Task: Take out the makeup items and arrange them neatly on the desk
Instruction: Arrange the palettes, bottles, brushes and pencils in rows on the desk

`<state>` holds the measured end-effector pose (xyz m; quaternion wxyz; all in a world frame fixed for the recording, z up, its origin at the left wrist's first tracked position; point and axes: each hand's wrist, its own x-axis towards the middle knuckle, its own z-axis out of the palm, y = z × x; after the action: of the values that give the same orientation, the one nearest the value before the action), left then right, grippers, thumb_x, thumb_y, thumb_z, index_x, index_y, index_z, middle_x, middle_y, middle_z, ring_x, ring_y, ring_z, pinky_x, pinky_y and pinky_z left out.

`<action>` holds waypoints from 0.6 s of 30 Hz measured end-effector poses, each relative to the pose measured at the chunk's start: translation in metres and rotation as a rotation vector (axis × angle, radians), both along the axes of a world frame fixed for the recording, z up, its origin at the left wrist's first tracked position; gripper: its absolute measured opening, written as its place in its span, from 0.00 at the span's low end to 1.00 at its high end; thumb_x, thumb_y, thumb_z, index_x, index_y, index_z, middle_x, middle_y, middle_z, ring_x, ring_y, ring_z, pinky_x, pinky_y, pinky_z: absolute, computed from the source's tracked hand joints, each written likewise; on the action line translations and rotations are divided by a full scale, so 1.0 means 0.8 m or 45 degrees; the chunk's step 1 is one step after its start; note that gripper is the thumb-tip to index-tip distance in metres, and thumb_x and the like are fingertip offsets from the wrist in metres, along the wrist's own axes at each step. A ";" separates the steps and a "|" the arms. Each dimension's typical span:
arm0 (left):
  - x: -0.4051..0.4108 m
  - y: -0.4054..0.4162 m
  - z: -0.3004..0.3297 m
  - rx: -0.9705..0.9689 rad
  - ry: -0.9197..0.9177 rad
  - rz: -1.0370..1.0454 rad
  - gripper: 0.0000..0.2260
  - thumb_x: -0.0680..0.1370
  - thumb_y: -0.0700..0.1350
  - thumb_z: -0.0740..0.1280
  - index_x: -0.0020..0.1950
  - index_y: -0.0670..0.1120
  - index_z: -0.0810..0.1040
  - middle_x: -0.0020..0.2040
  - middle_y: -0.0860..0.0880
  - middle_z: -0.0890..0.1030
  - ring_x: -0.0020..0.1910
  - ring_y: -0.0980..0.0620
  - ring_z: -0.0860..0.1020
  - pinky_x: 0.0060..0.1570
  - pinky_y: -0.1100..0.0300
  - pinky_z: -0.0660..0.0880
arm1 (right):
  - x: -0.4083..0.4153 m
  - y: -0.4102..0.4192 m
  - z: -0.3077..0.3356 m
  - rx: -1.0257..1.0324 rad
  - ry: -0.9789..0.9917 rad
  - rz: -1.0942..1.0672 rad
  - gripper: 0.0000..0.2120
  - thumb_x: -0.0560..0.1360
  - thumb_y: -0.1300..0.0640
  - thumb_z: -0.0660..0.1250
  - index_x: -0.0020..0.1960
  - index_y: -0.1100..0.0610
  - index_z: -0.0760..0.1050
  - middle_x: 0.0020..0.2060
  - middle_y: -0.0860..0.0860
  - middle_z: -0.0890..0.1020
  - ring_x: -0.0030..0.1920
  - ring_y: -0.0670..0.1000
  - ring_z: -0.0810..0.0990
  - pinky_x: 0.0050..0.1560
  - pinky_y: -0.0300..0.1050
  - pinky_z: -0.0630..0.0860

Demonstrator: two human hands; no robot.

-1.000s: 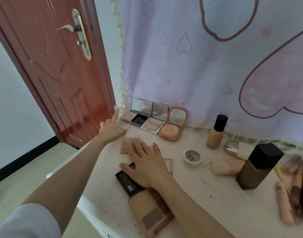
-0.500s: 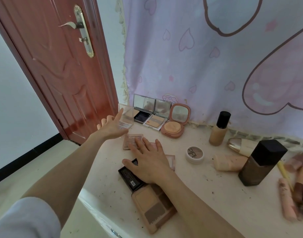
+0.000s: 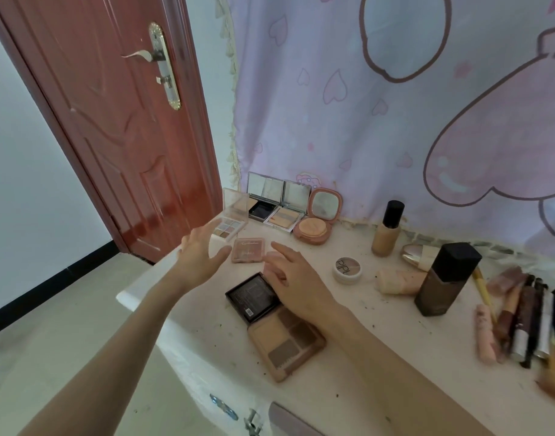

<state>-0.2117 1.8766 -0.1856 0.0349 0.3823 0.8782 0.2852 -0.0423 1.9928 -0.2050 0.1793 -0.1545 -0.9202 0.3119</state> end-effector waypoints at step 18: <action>0.140 -0.063 -0.054 0.031 0.065 -0.074 0.21 0.80 0.51 0.57 0.72 0.45 0.64 0.74 0.47 0.62 0.72 0.49 0.61 0.71 0.55 0.54 | 0.123 -0.072 -0.025 0.149 -0.081 -0.203 0.28 0.69 0.39 0.65 0.66 0.44 0.65 0.55 0.50 0.69 0.57 0.52 0.64 0.60 0.42 0.64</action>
<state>-0.0994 1.8261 -0.2289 0.0162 0.4153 0.8638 0.2850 0.0558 1.9350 -0.2251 0.1829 -0.2264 -0.9268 0.2373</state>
